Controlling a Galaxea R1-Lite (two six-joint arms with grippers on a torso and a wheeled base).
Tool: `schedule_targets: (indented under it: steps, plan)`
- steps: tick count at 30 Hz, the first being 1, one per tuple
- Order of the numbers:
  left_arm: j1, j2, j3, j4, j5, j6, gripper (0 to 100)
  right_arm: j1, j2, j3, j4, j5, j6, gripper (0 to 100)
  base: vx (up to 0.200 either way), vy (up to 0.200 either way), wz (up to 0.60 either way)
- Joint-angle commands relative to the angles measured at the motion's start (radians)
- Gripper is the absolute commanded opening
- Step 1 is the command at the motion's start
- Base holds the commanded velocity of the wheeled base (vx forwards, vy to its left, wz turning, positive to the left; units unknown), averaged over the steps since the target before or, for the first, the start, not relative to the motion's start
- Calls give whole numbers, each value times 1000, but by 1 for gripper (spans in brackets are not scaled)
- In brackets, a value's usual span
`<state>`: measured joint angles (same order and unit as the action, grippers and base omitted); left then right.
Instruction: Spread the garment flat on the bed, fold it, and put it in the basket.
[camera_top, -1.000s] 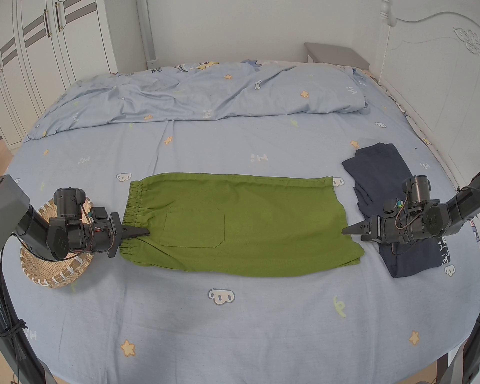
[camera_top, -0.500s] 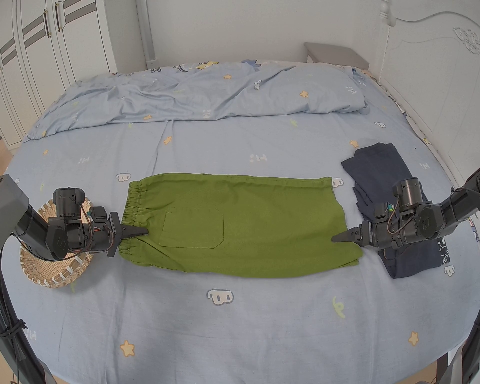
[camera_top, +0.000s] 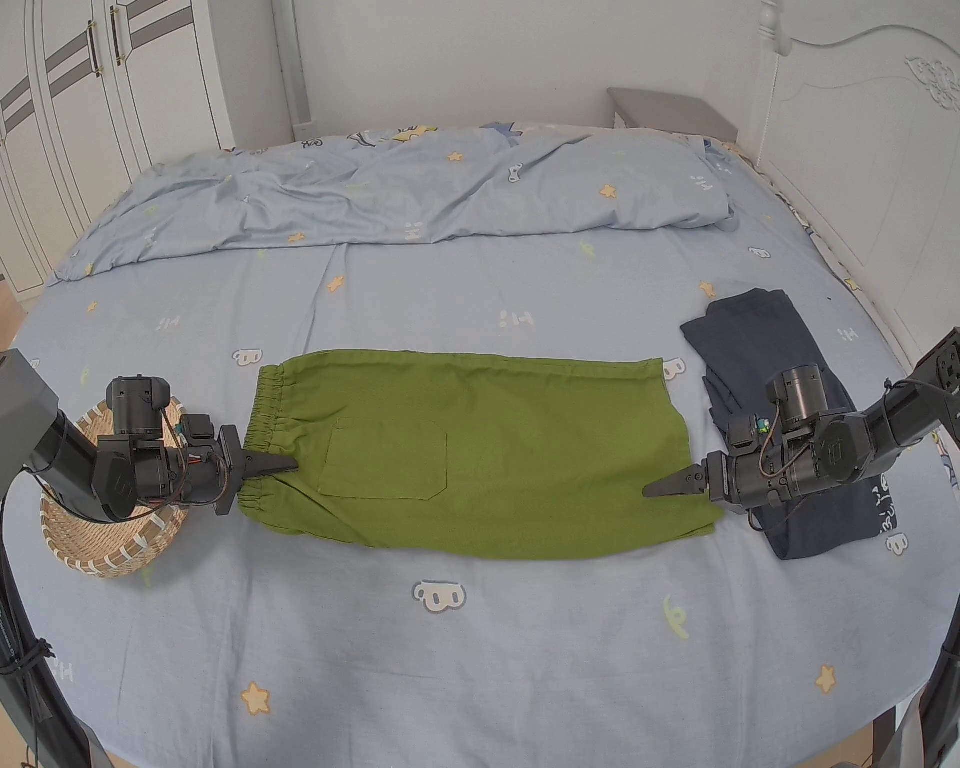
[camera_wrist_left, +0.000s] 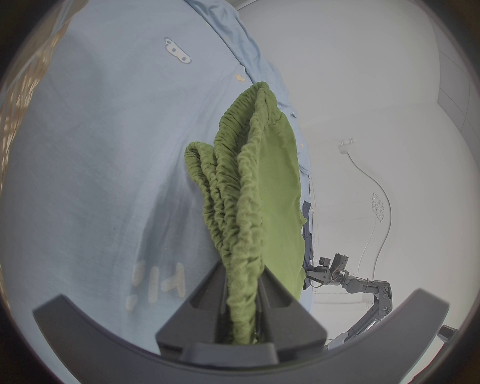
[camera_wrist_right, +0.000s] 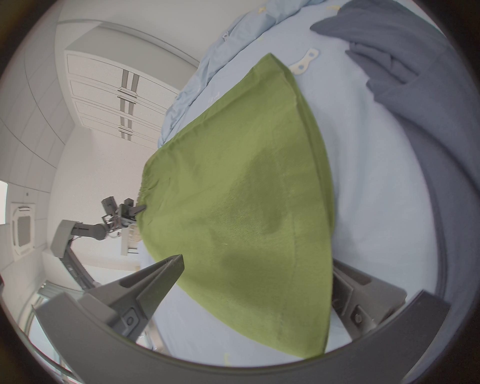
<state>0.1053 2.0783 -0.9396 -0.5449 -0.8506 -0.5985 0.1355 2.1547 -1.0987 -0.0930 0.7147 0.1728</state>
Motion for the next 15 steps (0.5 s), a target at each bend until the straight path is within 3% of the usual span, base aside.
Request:
schedule_targets:
  steps: [1,10,15]
  plan:
    - [1,-1,1,0,-1,0,0,-14,27,-41,75,52,5,0,0,0,0]
    - [1,-1,2,0,1,-1,0,-62,27,-95,148,123,5,0,0,0,0]
    - [1,0,2,-1,-1,0,0,-74,27,-101,148,126,5,0,0,0,0]
